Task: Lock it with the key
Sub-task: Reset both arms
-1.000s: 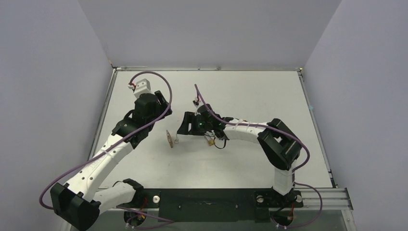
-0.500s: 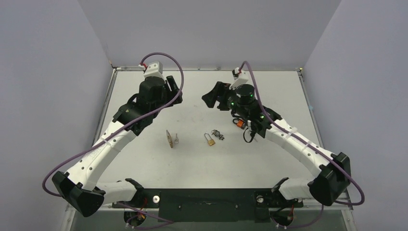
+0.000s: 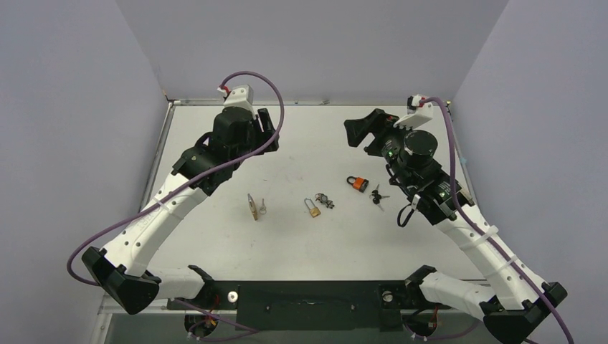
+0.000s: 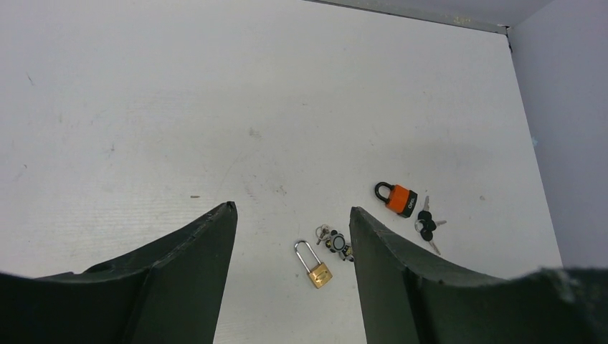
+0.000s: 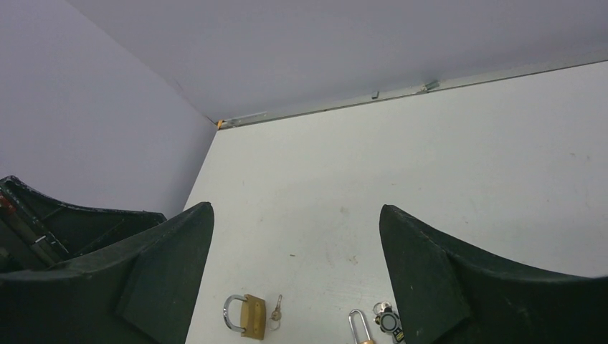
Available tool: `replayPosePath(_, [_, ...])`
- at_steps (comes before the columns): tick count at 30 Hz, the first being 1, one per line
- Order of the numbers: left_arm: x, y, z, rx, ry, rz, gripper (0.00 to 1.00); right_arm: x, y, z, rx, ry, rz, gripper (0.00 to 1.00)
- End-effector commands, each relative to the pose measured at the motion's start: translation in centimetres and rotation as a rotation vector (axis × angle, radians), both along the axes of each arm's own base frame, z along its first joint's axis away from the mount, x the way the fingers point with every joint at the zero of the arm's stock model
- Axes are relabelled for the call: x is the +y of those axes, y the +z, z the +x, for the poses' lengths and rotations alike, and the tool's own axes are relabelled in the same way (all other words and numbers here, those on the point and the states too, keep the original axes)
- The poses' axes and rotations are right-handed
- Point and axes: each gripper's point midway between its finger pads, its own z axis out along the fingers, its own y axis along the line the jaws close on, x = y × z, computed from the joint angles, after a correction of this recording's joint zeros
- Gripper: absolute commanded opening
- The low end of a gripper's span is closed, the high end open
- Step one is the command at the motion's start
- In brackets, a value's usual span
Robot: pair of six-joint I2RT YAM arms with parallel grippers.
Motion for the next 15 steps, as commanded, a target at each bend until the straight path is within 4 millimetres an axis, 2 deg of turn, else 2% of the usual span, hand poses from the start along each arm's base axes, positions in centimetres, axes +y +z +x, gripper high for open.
replayPosePath(1, [0.10,2.43,-0.28,-0.050,-0.019,-0.012,0.57,-1.46,0.34,0.16,-0.021,-0.058,-0.017,0.81])
replayPosePath(15, [0.47,2.17,-0.40,-0.043,-0.009,0.006,0.57,-1.30,0.21,0.10,-0.019,-0.046,-0.021,0.81])
